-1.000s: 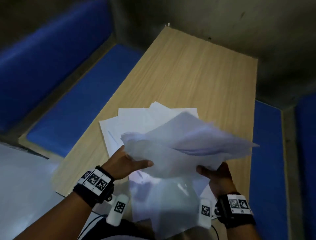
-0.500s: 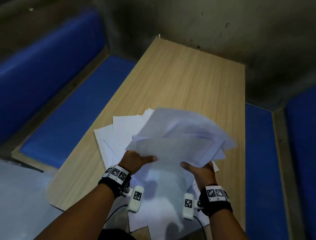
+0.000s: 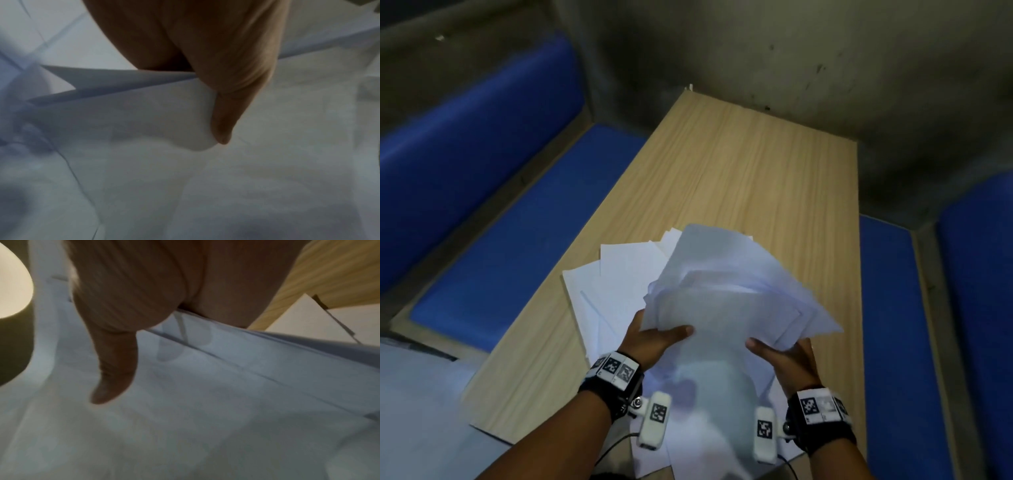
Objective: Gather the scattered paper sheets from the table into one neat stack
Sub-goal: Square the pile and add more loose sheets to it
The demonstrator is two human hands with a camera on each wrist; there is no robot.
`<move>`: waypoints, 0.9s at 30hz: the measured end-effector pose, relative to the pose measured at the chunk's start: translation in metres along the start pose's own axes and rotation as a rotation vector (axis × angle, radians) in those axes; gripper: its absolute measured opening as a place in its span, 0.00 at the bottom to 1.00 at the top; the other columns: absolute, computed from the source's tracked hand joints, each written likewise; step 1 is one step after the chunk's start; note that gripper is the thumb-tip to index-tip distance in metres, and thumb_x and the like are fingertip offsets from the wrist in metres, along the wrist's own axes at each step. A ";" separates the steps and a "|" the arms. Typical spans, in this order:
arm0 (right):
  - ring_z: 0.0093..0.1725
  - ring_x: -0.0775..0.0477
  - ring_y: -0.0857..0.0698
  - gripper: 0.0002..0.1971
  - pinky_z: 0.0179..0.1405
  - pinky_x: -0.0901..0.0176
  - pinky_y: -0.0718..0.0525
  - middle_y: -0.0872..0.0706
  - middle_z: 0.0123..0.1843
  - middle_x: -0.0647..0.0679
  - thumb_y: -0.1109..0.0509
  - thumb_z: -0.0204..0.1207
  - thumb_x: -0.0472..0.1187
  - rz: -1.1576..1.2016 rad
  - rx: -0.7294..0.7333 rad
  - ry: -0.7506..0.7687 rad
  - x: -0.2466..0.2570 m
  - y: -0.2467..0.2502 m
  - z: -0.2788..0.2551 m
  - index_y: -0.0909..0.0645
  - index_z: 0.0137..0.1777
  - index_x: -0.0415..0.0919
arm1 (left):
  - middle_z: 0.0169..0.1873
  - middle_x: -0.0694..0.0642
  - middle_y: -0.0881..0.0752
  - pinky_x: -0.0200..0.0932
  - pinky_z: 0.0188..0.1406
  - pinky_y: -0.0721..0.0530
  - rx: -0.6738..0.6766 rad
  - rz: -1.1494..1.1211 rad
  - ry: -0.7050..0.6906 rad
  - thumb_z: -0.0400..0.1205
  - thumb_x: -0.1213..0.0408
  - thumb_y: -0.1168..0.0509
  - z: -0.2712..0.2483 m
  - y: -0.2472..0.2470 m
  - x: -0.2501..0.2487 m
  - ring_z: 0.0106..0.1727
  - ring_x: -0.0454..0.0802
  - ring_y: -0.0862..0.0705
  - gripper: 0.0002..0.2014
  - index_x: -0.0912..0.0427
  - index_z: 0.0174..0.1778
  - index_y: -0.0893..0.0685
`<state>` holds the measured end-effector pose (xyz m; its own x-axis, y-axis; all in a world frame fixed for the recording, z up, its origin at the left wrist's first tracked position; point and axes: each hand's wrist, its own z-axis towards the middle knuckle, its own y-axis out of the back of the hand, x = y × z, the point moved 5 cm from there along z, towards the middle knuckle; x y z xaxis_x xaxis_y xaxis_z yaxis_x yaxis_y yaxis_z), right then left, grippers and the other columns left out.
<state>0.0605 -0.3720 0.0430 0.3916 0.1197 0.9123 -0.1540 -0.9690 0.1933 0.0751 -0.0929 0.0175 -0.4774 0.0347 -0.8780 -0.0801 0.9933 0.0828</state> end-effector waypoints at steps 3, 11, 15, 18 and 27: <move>0.46 0.36 0.11 0.35 0.51 0.38 0.15 0.12 0.43 0.31 0.13 0.49 0.62 0.012 -0.080 0.217 0.038 0.026 -0.004 0.16 0.47 0.35 | 0.47 0.45 0.09 0.49 0.59 0.13 -0.010 0.027 -0.025 0.59 0.50 0.12 0.005 0.006 0.000 0.51 0.47 0.10 0.29 0.44 0.52 0.18; 0.67 0.52 0.20 0.42 0.68 0.57 0.24 0.18 0.67 0.52 0.17 0.62 0.56 -0.588 0.070 0.881 0.197 0.013 -0.061 0.27 0.75 0.44 | 0.31 0.21 0.13 0.20 0.32 0.19 0.125 -0.042 -0.126 0.73 0.72 0.20 -0.011 0.003 -0.018 0.35 0.21 0.14 0.24 0.39 0.51 0.20; 0.47 0.52 0.15 0.08 0.48 0.49 0.17 0.12 0.46 0.52 0.25 0.75 0.40 -0.685 0.160 1.015 0.190 -0.023 -0.049 0.14 0.52 0.41 | 0.26 0.17 0.17 0.18 0.31 0.22 0.168 0.004 -0.183 0.74 0.72 0.20 -0.018 -0.001 -0.027 0.32 0.18 0.16 0.22 0.40 0.45 0.22; 0.41 0.56 0.14 0.07 0.42 0.62 0.16 0.11 0.39 0.52 0.28 0.76 0.25 -0.258 0.098 0.797 0.185 0.003 -0.037 0.15 0.43 0.37 | 0.38 0.33 0.07 0.23 0.38 0.18 0.163 0.030 -0.230 0.72 0.74 0.19 -0.008 0.003 -0.013 0.44 0.36 0.09 0.21 0.48 0.54 0.14; 0.49 0.45 0.12 0.12 0.47 0.55 0.14 0.08 0.47 0.44 0.34 0.78 0.23 0.206 0.034 0.321 0.059 0.051 0.001 0.14 0.50 0.38 | 0.56 0.43 0.10 0.30 0.52 0.16 0.174 0.068 -0.404 0.69 0.76 0.18 -0.014 0.003 -0.028 0.57 0.39 0.11 0.26 0.37 0.50 0.08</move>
<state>0.0768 -0.4145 0.1064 0.0504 -0.0222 0.9985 -0.1674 -0.9858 -0.0135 0.0754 -0.0927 0.0488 -0.0934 0.1062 -0.9899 0.1048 0.9898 0.0963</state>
